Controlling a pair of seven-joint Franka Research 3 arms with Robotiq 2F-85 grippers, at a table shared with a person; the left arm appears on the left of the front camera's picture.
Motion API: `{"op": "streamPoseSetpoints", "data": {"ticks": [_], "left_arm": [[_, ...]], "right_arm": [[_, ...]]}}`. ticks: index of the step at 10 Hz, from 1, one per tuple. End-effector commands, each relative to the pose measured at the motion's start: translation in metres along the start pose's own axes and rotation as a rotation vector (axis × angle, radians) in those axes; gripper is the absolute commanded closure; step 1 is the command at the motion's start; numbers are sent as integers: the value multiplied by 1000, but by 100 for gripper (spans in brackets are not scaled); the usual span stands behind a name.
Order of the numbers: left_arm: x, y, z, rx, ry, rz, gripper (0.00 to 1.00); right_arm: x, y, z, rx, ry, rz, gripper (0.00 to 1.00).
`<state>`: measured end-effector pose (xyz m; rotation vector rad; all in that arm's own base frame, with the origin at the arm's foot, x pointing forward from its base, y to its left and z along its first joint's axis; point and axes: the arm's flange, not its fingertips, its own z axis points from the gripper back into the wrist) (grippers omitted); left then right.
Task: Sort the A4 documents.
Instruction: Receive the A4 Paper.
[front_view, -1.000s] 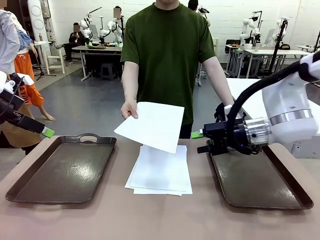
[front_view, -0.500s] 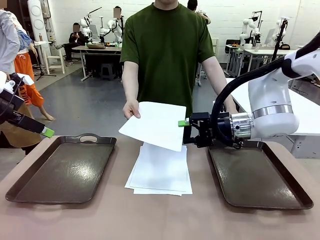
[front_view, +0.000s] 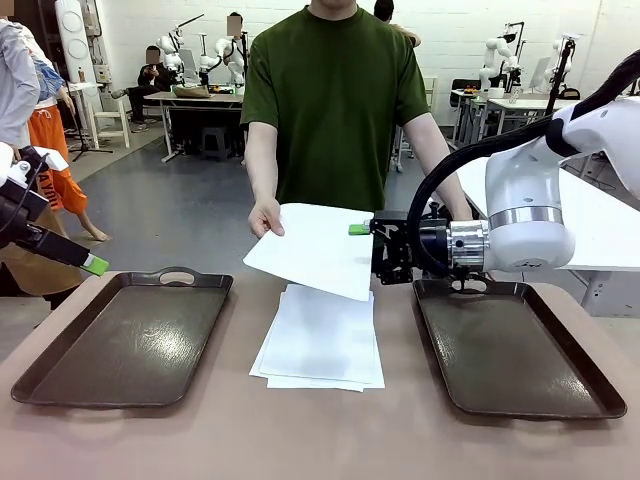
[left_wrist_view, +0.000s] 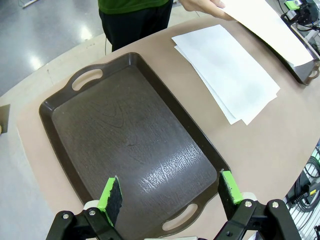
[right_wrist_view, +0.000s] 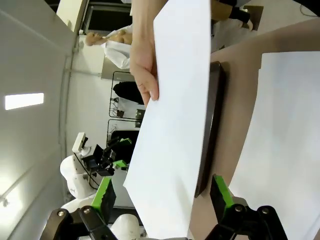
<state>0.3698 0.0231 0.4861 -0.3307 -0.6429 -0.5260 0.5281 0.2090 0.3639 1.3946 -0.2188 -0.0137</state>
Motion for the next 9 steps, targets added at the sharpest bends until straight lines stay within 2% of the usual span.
{"op": "streamPoseSetpoints", "data": {"ticks": [1,3,4,5,6,7,8,9], "left_arm": [[-2,3,1,-12,-10,-3,0],[-2,3,1,-12,-10,-3,0],[-2,3,1,-12,-10,-3,0],[-2,3,1,-12,-10,-3,0],[-2,3,1,-12,-10,-3,0],[-2,3,1,-12,-10,-3,0],[-2,3,1,-12,-10,-3,0],[-2,3,1,-12,-10,-3,0]], "right_arm": [[8,-6,-7,40,-5,-64,0],[5,-8,-10,36,18,-72,2],[4,-8,-10,30,7,-63,16],[5,-6,-10,34,2,-55,20],[5,-4,-9,40,1,-47,34],[4,-4,-9,45,2,-42,39],[4,-4,-10,49,4,-49,53],[3,-5,-10,50,5,-52,57]]}}
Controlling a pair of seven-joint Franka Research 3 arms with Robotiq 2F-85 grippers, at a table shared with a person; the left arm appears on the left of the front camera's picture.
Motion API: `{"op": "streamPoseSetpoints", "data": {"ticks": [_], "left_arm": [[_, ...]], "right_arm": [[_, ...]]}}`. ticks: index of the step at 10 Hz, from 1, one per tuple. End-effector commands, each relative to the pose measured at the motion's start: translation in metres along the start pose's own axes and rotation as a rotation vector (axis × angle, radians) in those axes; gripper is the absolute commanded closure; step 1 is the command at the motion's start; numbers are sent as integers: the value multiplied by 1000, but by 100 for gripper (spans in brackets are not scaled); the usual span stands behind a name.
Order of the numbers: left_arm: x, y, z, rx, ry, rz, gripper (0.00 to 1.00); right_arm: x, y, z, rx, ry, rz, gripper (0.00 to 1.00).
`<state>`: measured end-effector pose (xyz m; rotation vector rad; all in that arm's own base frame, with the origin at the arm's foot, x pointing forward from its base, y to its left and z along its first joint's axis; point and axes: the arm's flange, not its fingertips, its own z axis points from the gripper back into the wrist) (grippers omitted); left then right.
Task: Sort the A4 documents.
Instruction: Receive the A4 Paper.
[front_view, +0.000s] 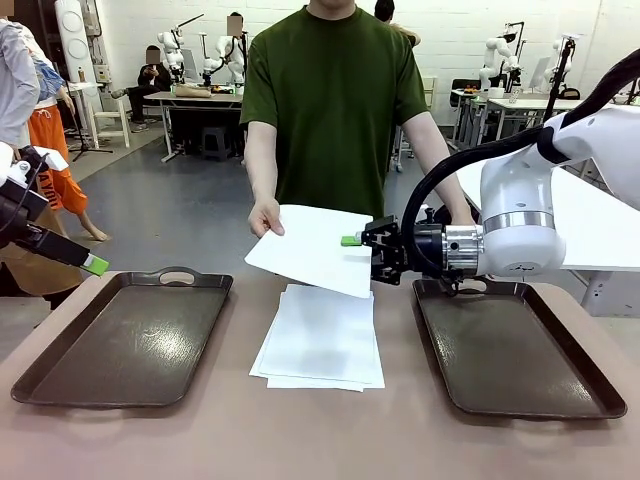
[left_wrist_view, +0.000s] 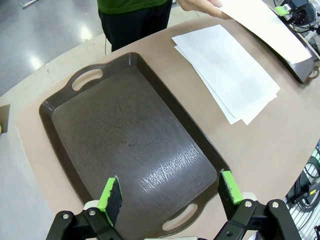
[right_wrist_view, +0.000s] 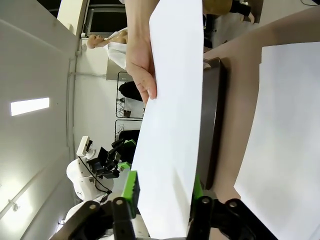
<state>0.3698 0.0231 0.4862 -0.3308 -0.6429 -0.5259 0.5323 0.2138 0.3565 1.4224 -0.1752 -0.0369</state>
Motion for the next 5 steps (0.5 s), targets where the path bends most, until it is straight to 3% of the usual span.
{"op": "streamPoseSetpoints", "data": {"ticks": [1,2,3,5], "left_arm": [[-2,3,1,-12,-10,-3,0],[-2,3,1,-12,-10,-3,0],[-2,3,1,-12,-10,-3,0],[-2,3,1,-12,-10,-3,0]], "right_arm": [[0,3,-3,33,-7,-8,71],[0,3,-3,36,-7,-7,76],[-1,2,-2,36,-6,-12,90],[-1,0,-2,40,-5,-19,100]]}}
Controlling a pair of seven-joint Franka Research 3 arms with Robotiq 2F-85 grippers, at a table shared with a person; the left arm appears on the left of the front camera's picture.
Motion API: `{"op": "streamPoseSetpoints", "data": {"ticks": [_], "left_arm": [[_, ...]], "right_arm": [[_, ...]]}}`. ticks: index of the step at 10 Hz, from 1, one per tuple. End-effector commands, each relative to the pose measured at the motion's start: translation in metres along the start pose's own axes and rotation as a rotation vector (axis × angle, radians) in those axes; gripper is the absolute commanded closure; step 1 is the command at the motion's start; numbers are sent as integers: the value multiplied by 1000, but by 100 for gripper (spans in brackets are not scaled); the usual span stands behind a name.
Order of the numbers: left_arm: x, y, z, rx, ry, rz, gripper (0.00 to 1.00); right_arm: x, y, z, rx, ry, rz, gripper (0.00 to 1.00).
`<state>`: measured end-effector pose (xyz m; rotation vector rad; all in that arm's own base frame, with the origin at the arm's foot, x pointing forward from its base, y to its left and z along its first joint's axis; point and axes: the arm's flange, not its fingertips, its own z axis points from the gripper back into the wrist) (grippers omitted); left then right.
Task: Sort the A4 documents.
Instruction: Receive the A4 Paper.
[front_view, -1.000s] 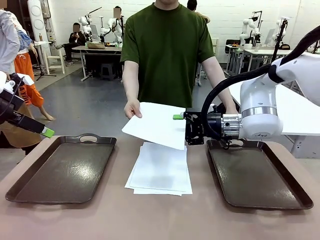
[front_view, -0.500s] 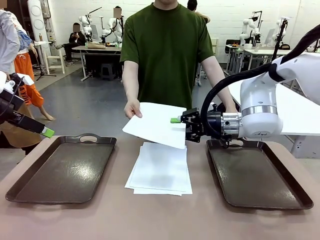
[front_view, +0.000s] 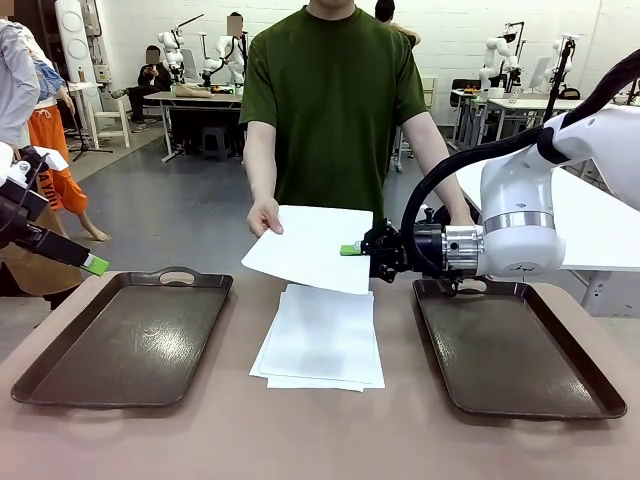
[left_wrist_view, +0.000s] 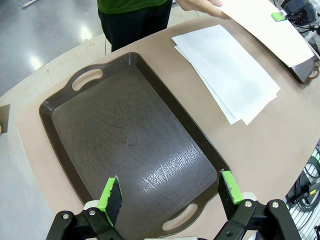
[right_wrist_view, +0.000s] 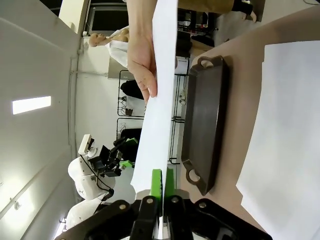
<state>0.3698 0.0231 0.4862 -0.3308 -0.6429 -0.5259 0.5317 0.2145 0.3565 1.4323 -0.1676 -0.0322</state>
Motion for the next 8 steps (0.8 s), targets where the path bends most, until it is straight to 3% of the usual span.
{"op": "streamPoseSetpoints", "data": {"ticks": [1,4,5,6,8], "left_arm": [[-2,3,1,-12,-10,-3,0],[-2,3,1,-12,-10,-3,0],[-2,3,1,-12,-10,-3,0],[-2,3,1,-12,-10,-3,0],[-2,3,1,-12,-10,-3,0]], "right_arm": [[0,-1,0,29,-13,-18,100],[-3,2,1,-1,-18,-1,100],[-3,5,-1,-57,59,72,100],[1,-1,2,0,-3,-1,100],[1,-1,2,0,-3,-1,100]]}}
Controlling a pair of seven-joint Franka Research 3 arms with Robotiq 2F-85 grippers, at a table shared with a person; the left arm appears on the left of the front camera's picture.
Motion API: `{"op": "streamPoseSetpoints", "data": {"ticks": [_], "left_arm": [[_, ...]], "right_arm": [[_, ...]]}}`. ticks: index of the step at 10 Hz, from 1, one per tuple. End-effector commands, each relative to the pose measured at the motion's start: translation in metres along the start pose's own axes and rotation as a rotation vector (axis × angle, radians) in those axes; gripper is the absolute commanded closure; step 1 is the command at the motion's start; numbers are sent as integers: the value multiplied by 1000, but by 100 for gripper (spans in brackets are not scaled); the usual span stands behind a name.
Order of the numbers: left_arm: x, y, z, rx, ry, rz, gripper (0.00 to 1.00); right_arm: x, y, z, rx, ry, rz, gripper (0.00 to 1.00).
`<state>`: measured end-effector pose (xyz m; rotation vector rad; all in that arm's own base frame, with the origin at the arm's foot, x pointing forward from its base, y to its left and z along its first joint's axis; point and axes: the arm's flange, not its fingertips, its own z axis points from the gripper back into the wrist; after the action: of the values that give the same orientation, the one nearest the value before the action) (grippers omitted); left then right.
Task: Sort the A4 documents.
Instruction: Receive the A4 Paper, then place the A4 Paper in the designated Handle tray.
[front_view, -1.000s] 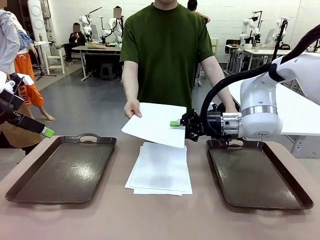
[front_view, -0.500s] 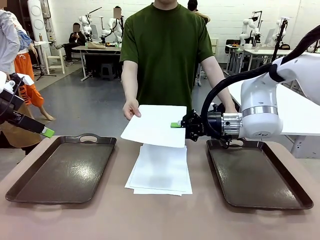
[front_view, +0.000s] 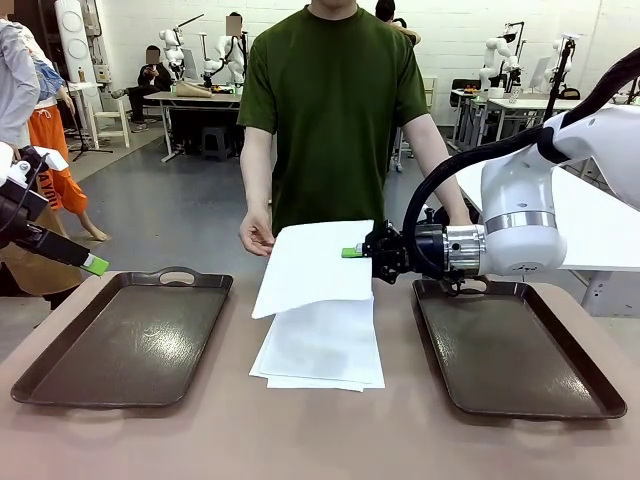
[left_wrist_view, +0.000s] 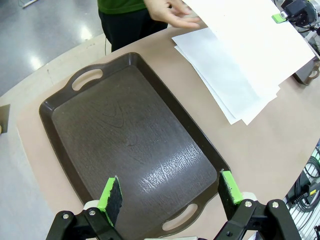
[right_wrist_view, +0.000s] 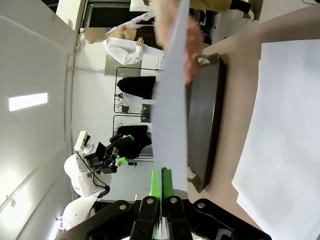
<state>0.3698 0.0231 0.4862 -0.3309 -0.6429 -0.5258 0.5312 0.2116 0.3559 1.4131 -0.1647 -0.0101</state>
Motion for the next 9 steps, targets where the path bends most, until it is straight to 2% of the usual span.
{"op": "streamPoseSetpoints", "data": {"ticks": [1,9], "left_arm": [[-2,3,1,-12,-10,-4,0],[-2,3,1,-12,-10,-4,0]], "right_arm": [[1,0,-1,18,-19,-16,100],[0,0,0,1,-2,-2,99]]}}
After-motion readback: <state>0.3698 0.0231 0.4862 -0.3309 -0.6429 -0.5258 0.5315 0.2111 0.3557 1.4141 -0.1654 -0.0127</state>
